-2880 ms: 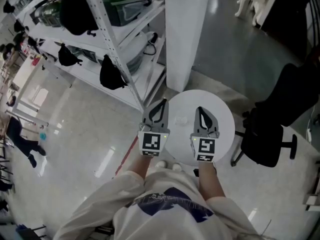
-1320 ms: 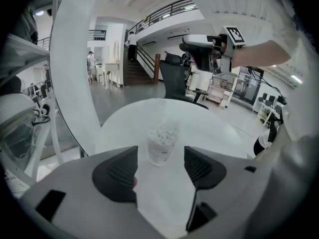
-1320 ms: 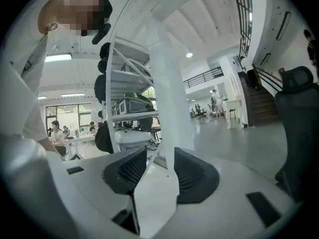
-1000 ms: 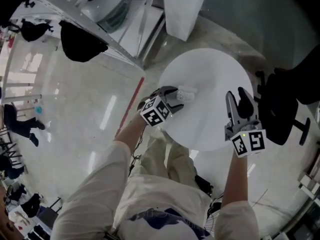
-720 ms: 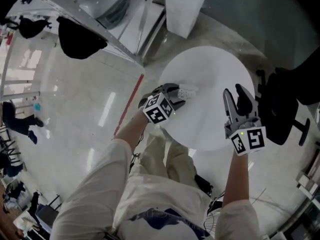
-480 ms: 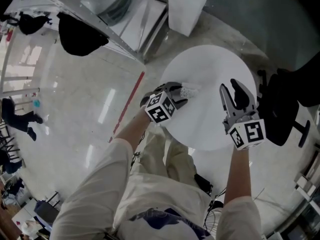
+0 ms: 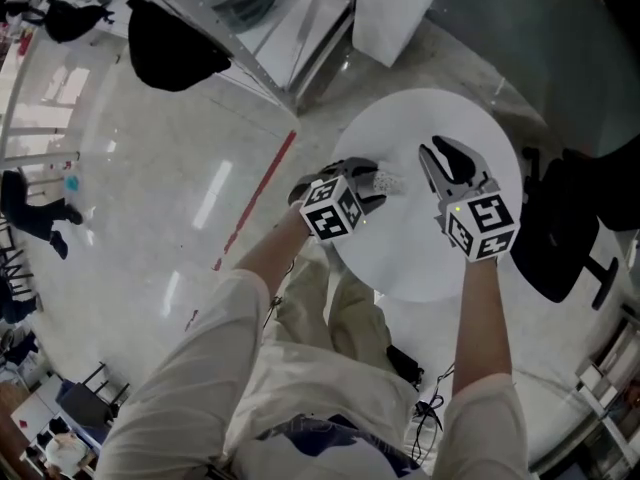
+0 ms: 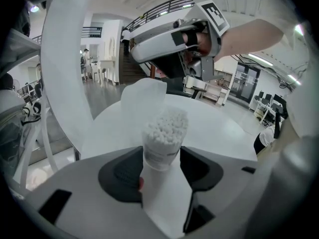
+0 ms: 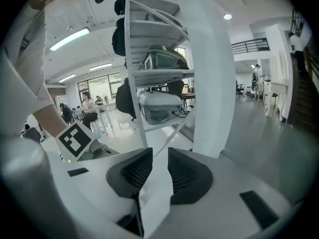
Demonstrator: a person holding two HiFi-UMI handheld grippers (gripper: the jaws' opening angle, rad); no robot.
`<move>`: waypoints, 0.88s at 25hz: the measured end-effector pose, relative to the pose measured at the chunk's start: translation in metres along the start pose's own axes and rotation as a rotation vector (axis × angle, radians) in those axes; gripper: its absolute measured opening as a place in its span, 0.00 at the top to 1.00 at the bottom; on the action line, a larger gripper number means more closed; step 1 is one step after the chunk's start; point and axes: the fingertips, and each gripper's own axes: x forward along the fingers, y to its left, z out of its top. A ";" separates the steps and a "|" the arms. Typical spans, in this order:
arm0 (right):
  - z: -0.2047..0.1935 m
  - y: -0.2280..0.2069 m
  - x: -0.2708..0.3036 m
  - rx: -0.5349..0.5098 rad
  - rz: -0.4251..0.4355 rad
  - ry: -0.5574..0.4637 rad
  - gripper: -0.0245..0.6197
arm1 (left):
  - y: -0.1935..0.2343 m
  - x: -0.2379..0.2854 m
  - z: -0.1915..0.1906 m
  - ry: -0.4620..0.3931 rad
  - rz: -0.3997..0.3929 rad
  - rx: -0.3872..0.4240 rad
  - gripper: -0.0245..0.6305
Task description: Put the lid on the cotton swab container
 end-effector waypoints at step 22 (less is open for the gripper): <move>-0.059 0.059 0.003 -0.104 0.161 0.213 0.88 | 0.000 0.000 -0.002 0.007 -0.001 -0.007 0.61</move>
